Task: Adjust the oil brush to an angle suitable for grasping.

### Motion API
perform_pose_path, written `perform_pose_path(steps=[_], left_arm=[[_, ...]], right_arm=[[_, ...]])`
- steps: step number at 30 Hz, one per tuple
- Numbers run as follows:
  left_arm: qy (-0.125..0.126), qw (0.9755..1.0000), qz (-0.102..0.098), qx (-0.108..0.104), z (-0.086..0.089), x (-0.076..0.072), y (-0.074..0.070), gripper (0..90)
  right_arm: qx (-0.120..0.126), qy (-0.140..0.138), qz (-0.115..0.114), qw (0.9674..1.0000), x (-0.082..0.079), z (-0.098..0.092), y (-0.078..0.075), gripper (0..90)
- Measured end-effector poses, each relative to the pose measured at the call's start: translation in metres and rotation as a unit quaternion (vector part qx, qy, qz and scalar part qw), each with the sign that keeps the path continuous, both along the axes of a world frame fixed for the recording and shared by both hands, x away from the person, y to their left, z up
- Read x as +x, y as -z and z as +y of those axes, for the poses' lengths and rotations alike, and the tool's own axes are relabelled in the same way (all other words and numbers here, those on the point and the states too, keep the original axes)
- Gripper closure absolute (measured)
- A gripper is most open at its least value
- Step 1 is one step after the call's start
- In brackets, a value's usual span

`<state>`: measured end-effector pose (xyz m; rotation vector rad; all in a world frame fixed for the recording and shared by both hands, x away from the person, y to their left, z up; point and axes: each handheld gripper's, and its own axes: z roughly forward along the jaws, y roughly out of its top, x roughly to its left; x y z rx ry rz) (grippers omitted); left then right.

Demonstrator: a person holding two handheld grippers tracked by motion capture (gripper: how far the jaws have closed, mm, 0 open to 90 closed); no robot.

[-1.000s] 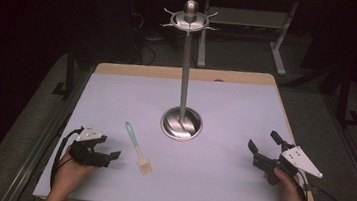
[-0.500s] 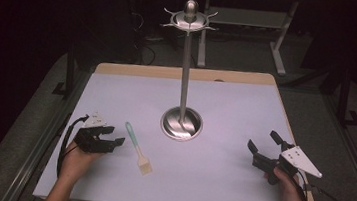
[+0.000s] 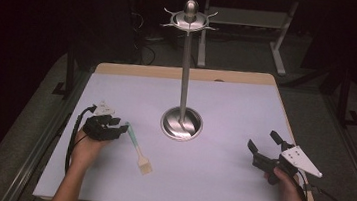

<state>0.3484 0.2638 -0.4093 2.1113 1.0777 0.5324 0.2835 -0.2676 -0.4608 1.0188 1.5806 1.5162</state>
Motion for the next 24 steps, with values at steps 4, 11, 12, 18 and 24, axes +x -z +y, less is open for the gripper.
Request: perform_pose_path(steps=[4, 11, 12, 18, 24], left_arm=[[-0.022, 0.9997, -0.001, 0.005, -0.001, 0.008, 0.003, 63.7], [-0.031, 0.9995, 0.005, 0.001, 0.006, 0.013, 0.010, 84.9], [-0.031, 0.9995, 0.010, -0.005, 0.006, 0.014, 0.012, 87.3], [-0.043, 0.9977, 0.050, -0.013, 0.008, 0.018, 0.024, 89.7], [-0.036, 0.9978, 0.054, -0.013, 0.006, 0.021, 0.028, 89.7]], right_arm=[[0.001, -0.001, -0.001, 1.0000, 0.000, 0.000, 0.000, 13.3], [0.001, -0.004, 0.000, 1.0000, 0.000, 0.000, 0.000, 13.3], [0.001, -0.004, 0.000, 1.0000, 0.000, 0.000, 0.000, 13.3], [0.001, -0.005, -0.001, 1.0000, 0.000, 0.000, 0.000, 13.3], [0.002, -0.007, -0.001, 1.0000, 0.000, -0.001, 0.000, 13.3]])
